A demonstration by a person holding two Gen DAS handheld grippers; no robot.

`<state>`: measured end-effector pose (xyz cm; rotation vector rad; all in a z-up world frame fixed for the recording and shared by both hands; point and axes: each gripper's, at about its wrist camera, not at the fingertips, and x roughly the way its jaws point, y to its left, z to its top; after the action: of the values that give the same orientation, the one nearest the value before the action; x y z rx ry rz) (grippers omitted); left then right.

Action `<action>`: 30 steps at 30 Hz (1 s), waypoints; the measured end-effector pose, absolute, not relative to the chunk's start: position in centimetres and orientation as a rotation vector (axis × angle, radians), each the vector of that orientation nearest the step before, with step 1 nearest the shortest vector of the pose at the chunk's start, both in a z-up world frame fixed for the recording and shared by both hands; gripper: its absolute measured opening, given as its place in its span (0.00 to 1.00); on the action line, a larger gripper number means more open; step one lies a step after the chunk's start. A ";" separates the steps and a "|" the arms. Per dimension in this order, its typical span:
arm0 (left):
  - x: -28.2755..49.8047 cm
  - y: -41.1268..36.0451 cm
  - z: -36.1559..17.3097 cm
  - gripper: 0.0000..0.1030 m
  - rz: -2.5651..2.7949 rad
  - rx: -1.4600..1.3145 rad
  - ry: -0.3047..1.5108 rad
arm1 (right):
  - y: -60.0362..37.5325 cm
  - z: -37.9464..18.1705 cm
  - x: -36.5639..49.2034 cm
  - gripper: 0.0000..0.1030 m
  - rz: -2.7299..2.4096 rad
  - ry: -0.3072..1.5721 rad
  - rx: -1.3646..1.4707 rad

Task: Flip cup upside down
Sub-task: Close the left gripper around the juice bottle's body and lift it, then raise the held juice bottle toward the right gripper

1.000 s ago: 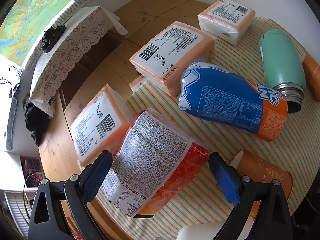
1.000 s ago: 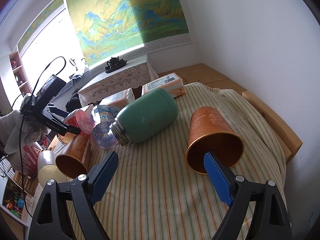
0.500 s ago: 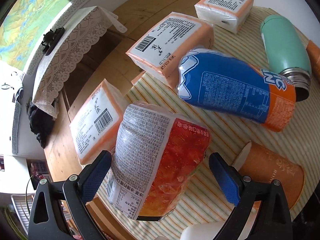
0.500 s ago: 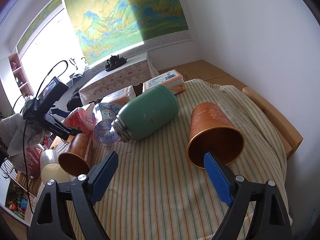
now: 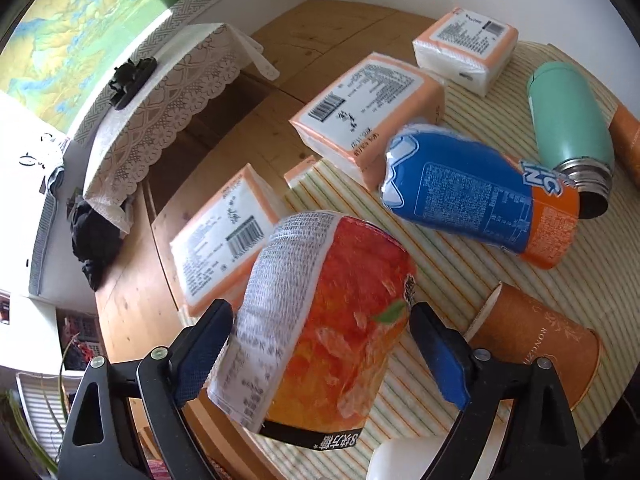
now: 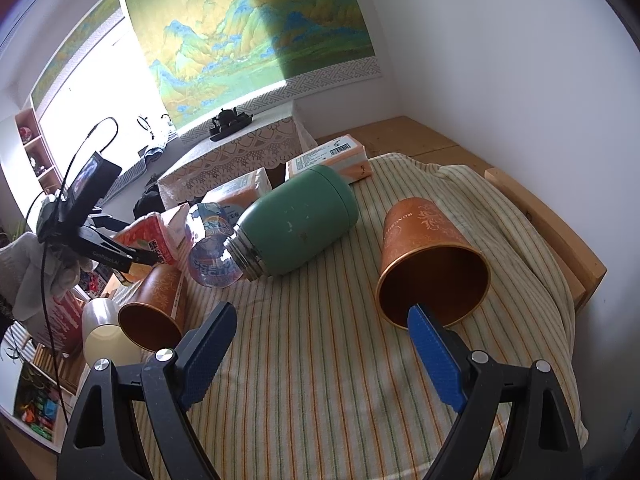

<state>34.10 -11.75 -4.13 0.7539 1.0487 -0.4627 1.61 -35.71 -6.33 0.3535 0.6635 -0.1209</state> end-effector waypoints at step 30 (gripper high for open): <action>13.8 -21.9 1.8 0.87 -0.755 0.752 0.804 | -38.3 -5.0 -4.1 0.82 -0.166 0.616 0.421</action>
<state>13.82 -21.91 1.84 0.7515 0.8036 -0.7550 -4.08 -38.33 -5.01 0.4214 0.6161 -0.1660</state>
